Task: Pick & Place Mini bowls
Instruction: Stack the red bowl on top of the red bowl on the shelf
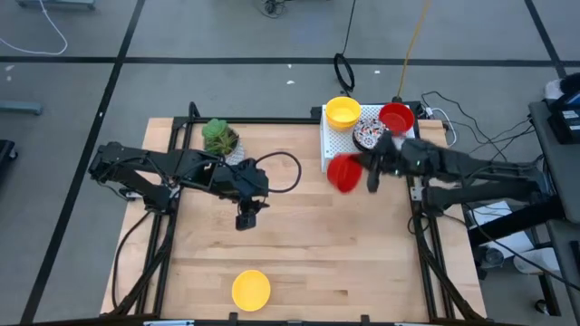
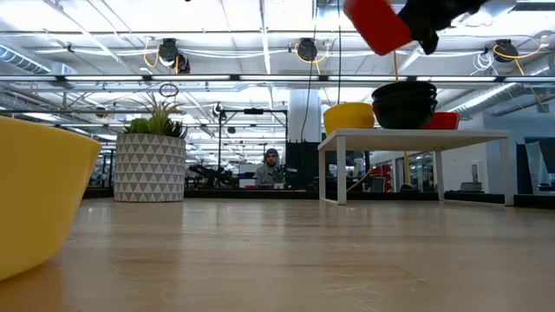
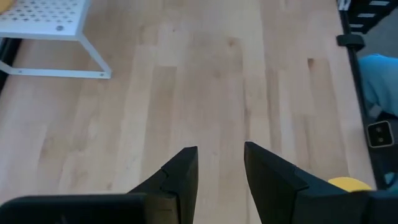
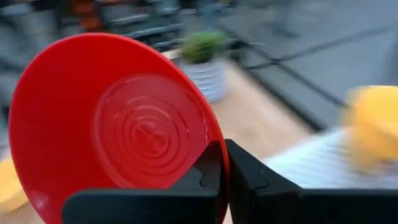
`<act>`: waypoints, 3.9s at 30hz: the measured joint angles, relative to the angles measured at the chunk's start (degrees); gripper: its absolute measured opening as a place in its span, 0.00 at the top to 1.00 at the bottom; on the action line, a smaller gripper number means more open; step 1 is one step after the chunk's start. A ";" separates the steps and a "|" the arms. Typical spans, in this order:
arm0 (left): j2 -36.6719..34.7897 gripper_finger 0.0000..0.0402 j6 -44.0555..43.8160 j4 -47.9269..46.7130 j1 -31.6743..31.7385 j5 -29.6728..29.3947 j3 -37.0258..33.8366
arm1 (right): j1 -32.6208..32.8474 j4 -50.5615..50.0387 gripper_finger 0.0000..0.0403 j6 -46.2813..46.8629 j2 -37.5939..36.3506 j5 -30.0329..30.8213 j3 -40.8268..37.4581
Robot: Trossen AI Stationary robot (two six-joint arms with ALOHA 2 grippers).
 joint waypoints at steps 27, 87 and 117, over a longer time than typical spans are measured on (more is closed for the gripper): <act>0.00 0.67 0.47 -0.04 0.00 -2.79 -0.02 | -36.31 -28.49 1.00 -9.56 5.72 8.81 16.70; 0.00 0.67 2.42 -4.20 0.00 -4.71 -0.02 | -43.26 -36.58 1.00 8.73 20.65 25.80 30.69; -0.04 0.67 4.62 -5.09 -0.02 -4.82 -9.00 | -35.00 -58.59 1.00 36.00 21.55 32.75 29.65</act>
